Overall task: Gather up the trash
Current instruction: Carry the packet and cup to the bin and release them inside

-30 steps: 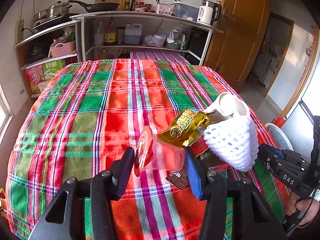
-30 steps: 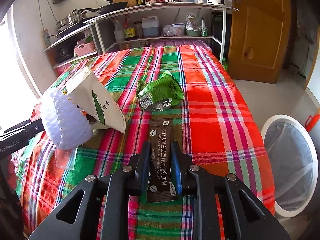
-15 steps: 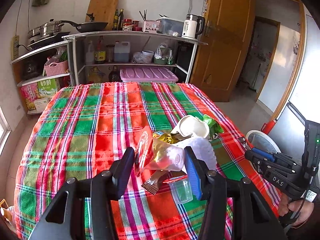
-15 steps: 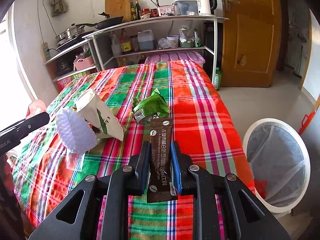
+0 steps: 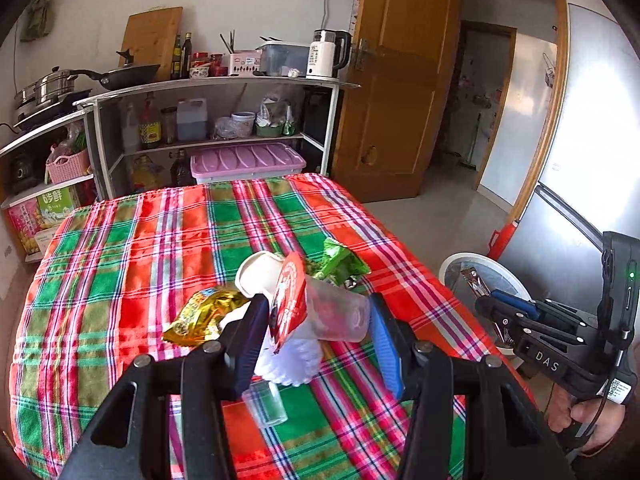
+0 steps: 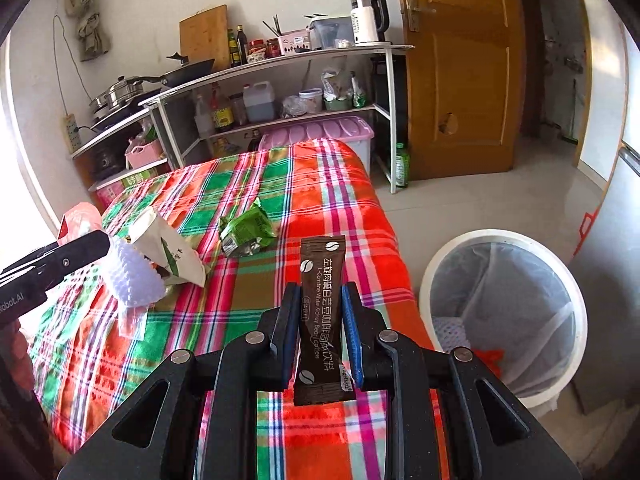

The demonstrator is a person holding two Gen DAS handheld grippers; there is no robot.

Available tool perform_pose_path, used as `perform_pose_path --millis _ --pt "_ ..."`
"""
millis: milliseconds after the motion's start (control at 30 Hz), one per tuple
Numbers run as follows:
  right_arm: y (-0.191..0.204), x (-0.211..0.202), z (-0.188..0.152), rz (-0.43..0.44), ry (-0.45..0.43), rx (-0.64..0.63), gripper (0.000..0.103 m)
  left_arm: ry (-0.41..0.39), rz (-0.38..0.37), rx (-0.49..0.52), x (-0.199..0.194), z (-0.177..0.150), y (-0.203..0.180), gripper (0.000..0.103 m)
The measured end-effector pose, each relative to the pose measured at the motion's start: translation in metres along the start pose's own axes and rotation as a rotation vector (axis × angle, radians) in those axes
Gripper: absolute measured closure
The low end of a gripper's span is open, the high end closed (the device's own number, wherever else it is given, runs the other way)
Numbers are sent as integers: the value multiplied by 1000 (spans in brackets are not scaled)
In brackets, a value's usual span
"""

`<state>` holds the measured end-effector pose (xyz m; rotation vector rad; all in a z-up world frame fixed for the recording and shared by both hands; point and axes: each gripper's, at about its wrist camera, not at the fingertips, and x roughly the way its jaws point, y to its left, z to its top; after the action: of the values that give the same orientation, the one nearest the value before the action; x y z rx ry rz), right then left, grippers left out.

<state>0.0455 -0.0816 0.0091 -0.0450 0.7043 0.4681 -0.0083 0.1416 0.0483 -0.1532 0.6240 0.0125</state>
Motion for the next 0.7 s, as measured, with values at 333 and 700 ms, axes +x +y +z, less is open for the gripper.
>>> perform_pose_path --millis 333,700 --pt "-57 -32 -6 -99 -34 69 81 24 -133 80 28 14 -68 50" --pt "-126 -55 -15 -220 -30 158 81 82 -264 158 63 18 -146 50"
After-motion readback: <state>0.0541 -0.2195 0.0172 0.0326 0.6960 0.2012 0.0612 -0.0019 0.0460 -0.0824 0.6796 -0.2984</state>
